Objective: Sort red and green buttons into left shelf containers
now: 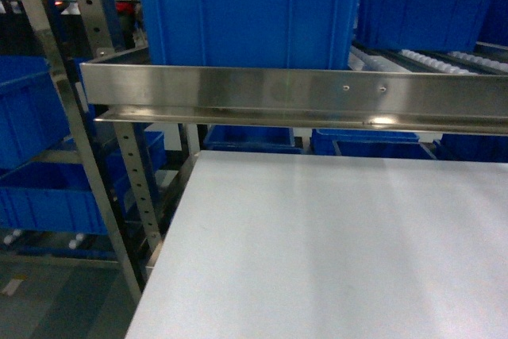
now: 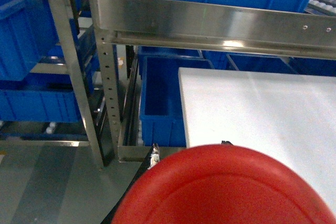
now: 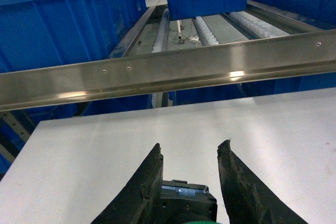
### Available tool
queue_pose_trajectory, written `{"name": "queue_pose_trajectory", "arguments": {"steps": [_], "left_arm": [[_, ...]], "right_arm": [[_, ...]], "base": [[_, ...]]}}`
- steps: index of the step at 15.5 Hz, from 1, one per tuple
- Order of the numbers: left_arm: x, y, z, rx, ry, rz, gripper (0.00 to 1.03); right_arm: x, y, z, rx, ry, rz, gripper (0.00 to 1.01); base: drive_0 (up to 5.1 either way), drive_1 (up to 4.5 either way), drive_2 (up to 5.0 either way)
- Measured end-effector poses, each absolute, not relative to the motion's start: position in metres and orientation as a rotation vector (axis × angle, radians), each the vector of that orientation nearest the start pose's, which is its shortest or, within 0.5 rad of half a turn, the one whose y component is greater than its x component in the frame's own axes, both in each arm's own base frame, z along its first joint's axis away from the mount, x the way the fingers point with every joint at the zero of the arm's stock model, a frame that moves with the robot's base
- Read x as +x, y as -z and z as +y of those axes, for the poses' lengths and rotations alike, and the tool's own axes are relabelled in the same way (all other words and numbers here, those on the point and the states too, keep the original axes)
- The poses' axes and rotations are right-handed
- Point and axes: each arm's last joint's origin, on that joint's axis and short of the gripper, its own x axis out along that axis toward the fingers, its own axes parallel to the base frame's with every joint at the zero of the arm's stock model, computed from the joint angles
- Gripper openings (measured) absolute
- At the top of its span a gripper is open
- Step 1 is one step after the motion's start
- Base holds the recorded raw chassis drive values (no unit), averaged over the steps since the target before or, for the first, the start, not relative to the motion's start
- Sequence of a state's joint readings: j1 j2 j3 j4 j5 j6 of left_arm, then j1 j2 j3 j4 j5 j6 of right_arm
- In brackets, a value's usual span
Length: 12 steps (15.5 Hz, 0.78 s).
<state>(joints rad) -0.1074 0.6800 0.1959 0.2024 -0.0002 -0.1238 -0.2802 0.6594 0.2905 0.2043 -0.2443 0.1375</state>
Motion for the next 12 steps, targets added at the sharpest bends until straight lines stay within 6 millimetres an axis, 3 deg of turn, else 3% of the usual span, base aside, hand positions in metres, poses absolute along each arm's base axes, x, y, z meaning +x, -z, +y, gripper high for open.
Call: {"name": "queue_pose_trajectory", "arguments": {"steps": [12], "left_arm": [[0.1515, -0.1818, -0.0163, -0.108, 0.089, 0.287, 0.25]], "right_arm": [[0.1518, -0.217, -0.0365, 0.18, 0.048, 0.158, 0.29]], "base": [[-5.0, 2.39, 2.4]]}}
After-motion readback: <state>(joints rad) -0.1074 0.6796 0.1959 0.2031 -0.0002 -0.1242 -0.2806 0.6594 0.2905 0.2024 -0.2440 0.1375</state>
